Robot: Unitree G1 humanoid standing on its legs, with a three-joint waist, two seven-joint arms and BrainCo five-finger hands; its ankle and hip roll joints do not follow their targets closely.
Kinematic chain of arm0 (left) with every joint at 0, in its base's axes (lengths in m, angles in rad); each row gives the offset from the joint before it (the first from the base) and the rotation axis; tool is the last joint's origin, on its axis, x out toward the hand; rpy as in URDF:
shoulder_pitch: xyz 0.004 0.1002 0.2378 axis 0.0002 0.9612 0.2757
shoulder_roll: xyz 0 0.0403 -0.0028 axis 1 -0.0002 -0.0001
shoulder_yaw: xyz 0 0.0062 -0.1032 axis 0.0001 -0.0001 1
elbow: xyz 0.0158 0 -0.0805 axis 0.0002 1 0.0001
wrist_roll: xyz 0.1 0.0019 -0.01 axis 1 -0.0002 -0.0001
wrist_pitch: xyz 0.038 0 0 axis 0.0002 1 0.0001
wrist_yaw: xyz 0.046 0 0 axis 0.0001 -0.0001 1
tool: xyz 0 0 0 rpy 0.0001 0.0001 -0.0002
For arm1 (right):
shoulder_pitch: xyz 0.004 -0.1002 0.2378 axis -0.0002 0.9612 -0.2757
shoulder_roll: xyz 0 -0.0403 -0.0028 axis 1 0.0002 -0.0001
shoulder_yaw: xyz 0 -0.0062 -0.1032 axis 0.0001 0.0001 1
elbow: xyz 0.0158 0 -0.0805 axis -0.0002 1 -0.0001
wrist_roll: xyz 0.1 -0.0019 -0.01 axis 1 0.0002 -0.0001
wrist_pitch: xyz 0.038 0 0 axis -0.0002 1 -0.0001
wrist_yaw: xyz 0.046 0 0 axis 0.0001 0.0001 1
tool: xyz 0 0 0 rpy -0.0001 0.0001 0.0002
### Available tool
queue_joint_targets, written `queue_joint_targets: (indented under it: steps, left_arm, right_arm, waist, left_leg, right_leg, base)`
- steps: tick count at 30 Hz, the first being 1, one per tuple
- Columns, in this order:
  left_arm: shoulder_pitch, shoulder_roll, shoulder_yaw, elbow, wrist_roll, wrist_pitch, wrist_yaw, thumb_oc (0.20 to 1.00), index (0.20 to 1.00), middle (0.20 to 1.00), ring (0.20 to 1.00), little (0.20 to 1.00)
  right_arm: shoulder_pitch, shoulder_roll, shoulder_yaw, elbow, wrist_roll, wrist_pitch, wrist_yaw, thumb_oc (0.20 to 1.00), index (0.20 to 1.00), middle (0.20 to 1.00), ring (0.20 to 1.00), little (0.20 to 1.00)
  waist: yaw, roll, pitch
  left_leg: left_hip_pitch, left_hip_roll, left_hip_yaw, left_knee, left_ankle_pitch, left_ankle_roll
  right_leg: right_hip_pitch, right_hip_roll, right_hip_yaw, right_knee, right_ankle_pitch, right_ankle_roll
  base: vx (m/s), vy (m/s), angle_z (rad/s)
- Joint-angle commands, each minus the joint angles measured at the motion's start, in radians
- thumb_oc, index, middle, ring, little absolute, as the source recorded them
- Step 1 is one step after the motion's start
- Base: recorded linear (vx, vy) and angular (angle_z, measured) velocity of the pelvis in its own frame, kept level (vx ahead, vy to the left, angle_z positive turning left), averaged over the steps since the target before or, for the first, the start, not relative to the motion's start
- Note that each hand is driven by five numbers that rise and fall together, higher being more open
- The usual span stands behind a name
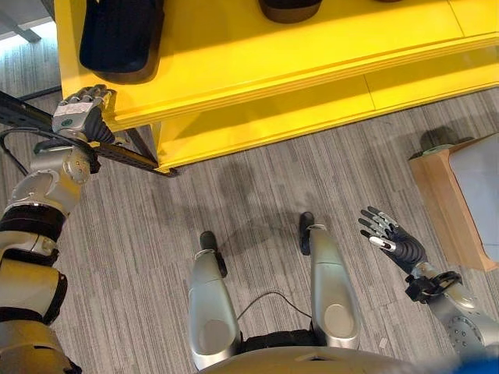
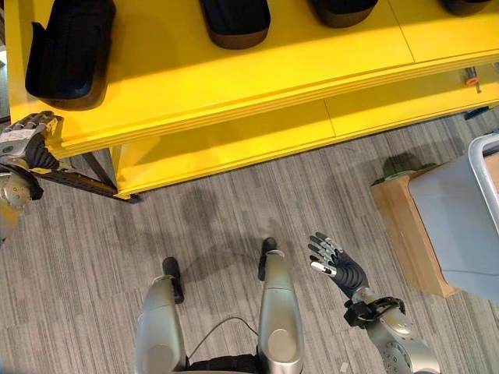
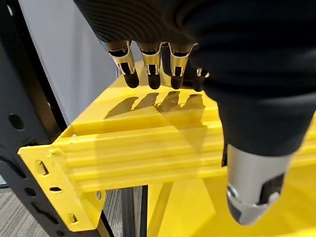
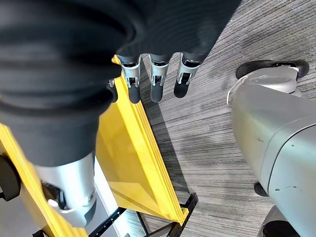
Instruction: Move parts from the plastic box to the shelf.
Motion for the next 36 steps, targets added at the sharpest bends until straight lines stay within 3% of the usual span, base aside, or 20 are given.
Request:
queue_joint_targets:
  steps: [1,36]
  left_arm:
    - [-0.033,0.093,0.016,-0.006,-0.041,0.005,0.039,1.000,1.000,1.000,1.000,1.000]
    - [-0.142,0.088,-0.046,-0.091,-0.028,0.002,0.015,1.000,1.000,1.000,1.000,1.000]
  right_arm:
    - [0.027,-0.010,0.011,0.000,0.016,-0.019,0.017,1.000,1.000,1.000,1.000,1.000]
    - [0.055,-0.020,-0.007,0.006,0.016,-0.016,0.026,1.000,1.000,1.000,1.000,1.000]
  waist:
    - [0.002,-0.053,-0.056]
    - [-0.010,-0.044,-0.062]
  left_leg:
    - [-0.073,0.034,-0.072,0.051,0.026,0.009]
    - [-0.070,0.034,-0.071,0.070,0.014,0.006]
  right_leg:
    - [0.086,-0.102,0.031,-0.120,0.116,0.096]
    - [0.068,-0.096,0.050,-0.090,0.105,0.093]
  base:
    - [0.00,0.000,0.00]
    - [0.00,0.000,0.00]
